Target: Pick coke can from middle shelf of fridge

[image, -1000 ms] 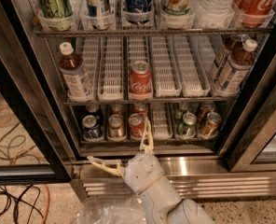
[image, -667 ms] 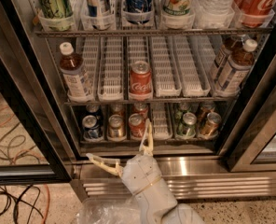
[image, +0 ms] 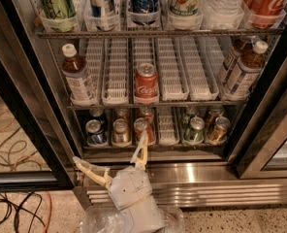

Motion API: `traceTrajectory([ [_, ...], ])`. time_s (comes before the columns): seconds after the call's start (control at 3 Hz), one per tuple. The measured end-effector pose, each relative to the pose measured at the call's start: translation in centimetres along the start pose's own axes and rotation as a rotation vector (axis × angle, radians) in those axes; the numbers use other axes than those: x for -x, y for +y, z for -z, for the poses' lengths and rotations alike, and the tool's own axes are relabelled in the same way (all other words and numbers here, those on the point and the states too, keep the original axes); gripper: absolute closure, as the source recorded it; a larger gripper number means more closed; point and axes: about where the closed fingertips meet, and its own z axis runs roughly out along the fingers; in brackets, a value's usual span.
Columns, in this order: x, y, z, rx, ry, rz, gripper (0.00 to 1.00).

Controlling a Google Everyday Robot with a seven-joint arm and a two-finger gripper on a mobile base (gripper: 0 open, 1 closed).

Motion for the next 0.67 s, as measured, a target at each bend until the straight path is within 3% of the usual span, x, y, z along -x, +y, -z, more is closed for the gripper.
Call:
traceTrajectory([
  [0.33,0.0,0.0,0.0,0.001,0.000,0.004,0.00],
  [0.67,-0.3,-1.0,0.1,-0.055,-0.002,-0.019,0.00],
])
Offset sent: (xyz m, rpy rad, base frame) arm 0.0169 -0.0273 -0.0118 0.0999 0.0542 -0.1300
